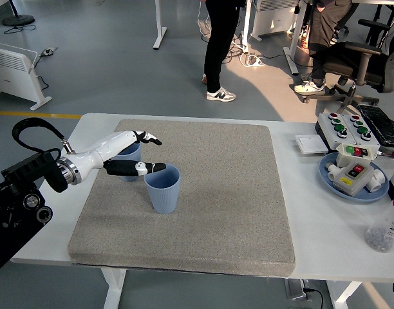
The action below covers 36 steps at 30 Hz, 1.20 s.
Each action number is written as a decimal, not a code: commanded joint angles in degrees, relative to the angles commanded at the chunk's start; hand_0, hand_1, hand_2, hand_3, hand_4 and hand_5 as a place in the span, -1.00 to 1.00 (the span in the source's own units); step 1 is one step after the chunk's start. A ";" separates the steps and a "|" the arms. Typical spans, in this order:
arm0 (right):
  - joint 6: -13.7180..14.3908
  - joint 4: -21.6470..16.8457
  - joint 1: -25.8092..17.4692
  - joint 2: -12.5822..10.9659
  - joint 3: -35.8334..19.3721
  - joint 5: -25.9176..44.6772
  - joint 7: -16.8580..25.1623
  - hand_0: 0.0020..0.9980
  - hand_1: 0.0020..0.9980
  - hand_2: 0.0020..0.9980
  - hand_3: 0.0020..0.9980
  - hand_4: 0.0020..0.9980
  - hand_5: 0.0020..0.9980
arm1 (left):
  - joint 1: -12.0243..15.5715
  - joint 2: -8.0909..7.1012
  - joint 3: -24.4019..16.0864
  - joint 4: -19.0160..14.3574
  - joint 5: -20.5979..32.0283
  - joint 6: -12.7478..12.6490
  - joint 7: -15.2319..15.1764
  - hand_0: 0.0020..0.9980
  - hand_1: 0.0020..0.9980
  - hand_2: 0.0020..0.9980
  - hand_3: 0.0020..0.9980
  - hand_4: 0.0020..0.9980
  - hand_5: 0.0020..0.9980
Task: Push cup pick cup insert cup
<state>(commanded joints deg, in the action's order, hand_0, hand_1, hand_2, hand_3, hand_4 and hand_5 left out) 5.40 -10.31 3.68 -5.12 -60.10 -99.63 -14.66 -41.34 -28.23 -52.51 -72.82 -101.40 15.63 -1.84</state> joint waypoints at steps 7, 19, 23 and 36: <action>-0.13 0.00 -0.15 0.03 1.31 1.25 -0.01 0.06 0.09 0.10 0.06 -0.92 0.54 | -6.42 2.10 7.28 2.92 -5.00 4.17 0.18 0.82 0.86 0.99 0.79 0.87 0.05; -0.34 0.00 0.06 -0.10 2.21 1.84 0.01 0.06 0.09 0.10 0.06 -0.91 0.54 | -13.41 4.87 14.06 9.56 -5.12 7.30 -0.11 0.69 0.79 0.94 0.80 0.67 -0.37; -0.40 0.00 0.06 -0.13 2.24 1.65 -0.01 0.06 0.09 0.10 0.06 -0.91 0.53 | -15.29 5.80 16.02 11.60 -5.75 8.04 -0.10 0.67 0.75 0.91 0.81 0.61 -0.49; -0.40 0.00 0.11 -0.31 2.45 1.71 0.01 0.06 0.09 0.10 0.06 -0.91 0.53 | -18.30 6.65 19.87 15.53 -7.50 11.01 1.25 0.32 0.57 0.74 0.70 0.49 -0.58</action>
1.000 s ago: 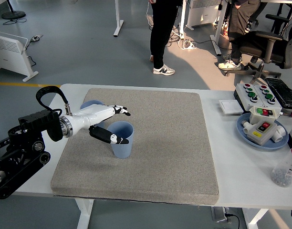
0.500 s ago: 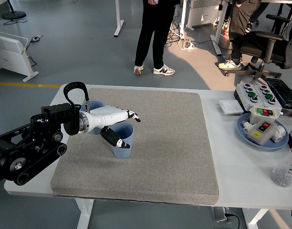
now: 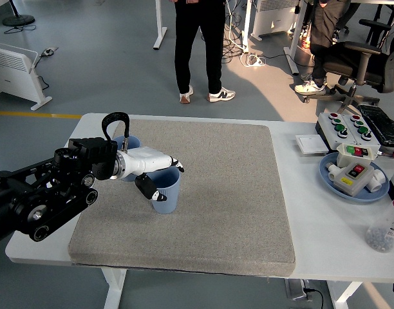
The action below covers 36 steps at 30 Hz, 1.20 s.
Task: Push cup pick cup insert cup
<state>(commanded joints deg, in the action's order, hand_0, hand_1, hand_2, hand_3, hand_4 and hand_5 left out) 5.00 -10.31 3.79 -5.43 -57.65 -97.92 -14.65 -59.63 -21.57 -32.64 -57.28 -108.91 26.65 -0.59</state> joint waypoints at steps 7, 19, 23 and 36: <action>0.03 0.00 0.01 -0.06 -0.27 -0.47 -0.07 0.06 0.09 0.10 0.06 -0.90 0.52 | -0.18 -0.45 -0.51 -0.24 -0.54 1.32 1.26 0.21 0.52 0.70 0.64 0.45 -0.63; 0.10 0.00 0.04 -0.10 -0.42 -0.77 -0.04 0.06 0.09 0.10 0.06 -0.90 0.51 | -0.08 -1.27 -1.06 -1.29 -0.73 2.85 1.77 -0.10 0.29 0.67 0.57 0.44 -0.65; 0.12 0.00 0.03 -0.09 -0.38 -0.75 -0.06 0.06 0.09 0.10 0.06 -0.90 0.51 | 0.35 -1.50 -1.37 -2.19 -0.59 3.73 2.07 -0.06 0.16 0.60 0.47 0.43 -0.67; 0.22 0.00 -0.28 -0.12 -0.73 -1.19 -0.22 0.06 0.09 0.10 0.06 -0.89 0.51 | 0.12 -3.17 -3.24 -8.04 -0.39 6.46 3.33 -0.01 0.08 0.43 0.19 0.32 -0.75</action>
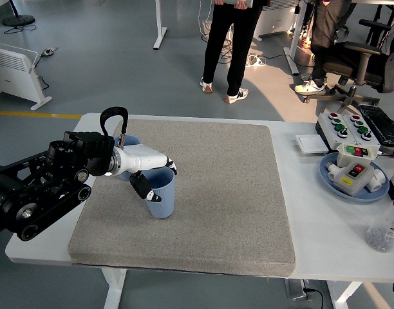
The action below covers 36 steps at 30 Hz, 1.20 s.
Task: Push cup pick cup insert cup
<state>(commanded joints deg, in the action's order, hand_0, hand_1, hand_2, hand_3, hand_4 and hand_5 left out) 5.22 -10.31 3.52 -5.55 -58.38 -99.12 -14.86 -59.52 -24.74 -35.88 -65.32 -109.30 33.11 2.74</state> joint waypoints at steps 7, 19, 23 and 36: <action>0.03 0.00 -0.14 0.00 -0.08 -0.05 -0.12 0.06 0.09 0.10 0.06 -0.89 0.50 | -2.56 -2.76 -0.97 -5.36 0.74 -0.08 -0.05 0.00 0.08 0.42 0.19 0.31 -0.76; -0.26 0.00 -0.20 -0.18 0.48 0.25 -0.19 0.06 0.09 0.10 0.06 -0.89 0.51 | -11.14 -6.68 -3.02 -0.84 2.12 0.32 -1.39 0.03 0.09 0.44 0.20 0.26 -0.87; -0.39 0.00 0.04 -0.29 0.92 0.55 -0.10 0.06 0.09 0.10 0.06 -0.89 0.51 | -13.01 -6.34 -3.30 5.61 0.26 -1.27 -1.81 0.03 0.10 0.45 0.22 0.26 -0.88; -0.62 0.00 0.36 -0.37 1.98 1.36 0.04 0.06 0.09 0.10 0.06 -0.89 0.50 | -13.51 -4.42 0.37 18.22 0.43 -7.02 -4.32 0.05 0.11 0.46 0.25 0.24 -0.89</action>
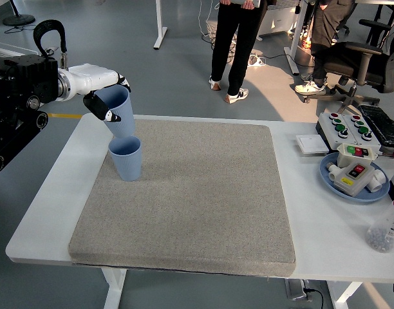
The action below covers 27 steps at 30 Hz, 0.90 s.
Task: Push cup pick cup insert cup
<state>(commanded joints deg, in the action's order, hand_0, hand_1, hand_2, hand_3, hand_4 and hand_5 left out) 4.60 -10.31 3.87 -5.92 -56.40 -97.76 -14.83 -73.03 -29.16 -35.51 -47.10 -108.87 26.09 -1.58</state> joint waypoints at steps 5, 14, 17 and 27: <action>-0.04 0.00 0.05 -0.01 0.05 -0.05 0.05 0.06 0.09 0.10 0.06 -0.89 0.50 | 0.04 0.69 1.83 1.70 0.96 -1.31 -0.65 0.05 0.12 0.48 0.26 0.24 -0.90; -0.04 0.00 0.25 -0.05 -0.05 -0.41 0.10 0.06 0.09 0.10 0.06 -0.89 0.50 | -0.43 1.59 4.37 4.78 1.46 -2.18 -1.43 0.05 0.12 0.48 0.27 0.24 -0.90; -0.11 0.00 0.47 -0.15 0.05 -0.59 0.12 0.06 0.09 0.10 0.06 -0.89 0.50 | -0.45 1.75 5.01 5.39 2.02 -2.33 -1.89 0.05 0.13 0.48 0.27 0.24 -0.89; -0.15 0.00 0.81 -0.32 0.48 -0.82 0.25 0.06 0.09 0.10 0.06 -0.89 0.50 | -1.07 2.55 7.33 7.50 3.06 -2.67 -2.91 0.05 0.13 0.48 0.28 0.23 -0.89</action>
<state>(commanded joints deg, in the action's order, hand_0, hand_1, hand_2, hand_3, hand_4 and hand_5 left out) 4.45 -10.31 4.68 -6.24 -55.92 -98.57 -14.58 -74.10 -26.61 -28.18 -39.60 -105.81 23.42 -4.49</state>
